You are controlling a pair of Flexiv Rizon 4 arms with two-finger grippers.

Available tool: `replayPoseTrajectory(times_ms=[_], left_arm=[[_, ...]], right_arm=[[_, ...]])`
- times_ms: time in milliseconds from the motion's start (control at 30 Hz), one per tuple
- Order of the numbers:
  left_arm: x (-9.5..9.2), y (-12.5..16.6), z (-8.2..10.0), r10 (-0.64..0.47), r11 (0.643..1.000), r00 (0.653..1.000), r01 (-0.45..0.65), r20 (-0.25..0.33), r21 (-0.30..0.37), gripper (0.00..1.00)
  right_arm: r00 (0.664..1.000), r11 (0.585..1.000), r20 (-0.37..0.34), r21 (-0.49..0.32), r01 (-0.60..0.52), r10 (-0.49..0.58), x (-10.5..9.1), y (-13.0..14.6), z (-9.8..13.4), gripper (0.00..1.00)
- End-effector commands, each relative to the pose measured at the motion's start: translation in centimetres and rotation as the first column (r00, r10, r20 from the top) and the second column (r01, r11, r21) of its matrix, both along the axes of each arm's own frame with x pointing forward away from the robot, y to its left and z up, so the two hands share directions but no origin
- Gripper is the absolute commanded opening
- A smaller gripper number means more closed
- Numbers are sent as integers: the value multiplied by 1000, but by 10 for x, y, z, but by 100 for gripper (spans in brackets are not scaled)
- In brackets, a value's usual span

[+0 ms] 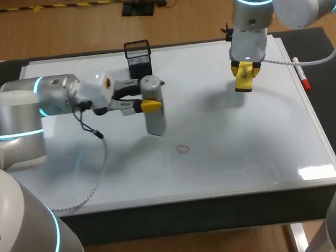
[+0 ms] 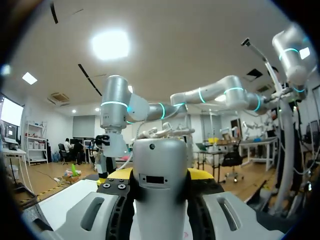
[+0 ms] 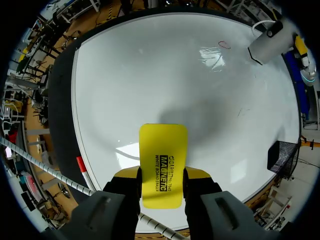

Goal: Pick up the inspection probe, press it on each red-marked spot on the whiteboard one by one, put down the probe, pick up the eraser, and wipe off all the red marks.

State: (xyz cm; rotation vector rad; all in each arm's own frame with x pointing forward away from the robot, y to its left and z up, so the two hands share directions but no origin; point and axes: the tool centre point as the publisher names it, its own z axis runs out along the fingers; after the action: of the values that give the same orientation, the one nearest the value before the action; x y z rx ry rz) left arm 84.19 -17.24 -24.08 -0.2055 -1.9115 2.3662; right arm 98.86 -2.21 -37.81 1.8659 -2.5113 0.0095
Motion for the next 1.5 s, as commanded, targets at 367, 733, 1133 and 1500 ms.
replayPoseTrajectory(times_ms=[367,733,1133,1500], left_arm=[[24,80,8,173,985,984,-173,-39,-8,0],[44,138,9,286,957,955,-289,-74,-34,0],[49,169,7,345,937,935,-348,-79,-26,0],[45,174,11,345,937,937,-347,-60,-27,0]], right_arm=[[1000,1000,1,-2,-2,2,0,-1,1,0],[1000,1000,1,-2,-2,2,0,-1,1,0],[1000,1000,1,-2,-2,2,0,-1,1,0],[1000,1000,1,-2,-2,2,0,-1,1,0]])
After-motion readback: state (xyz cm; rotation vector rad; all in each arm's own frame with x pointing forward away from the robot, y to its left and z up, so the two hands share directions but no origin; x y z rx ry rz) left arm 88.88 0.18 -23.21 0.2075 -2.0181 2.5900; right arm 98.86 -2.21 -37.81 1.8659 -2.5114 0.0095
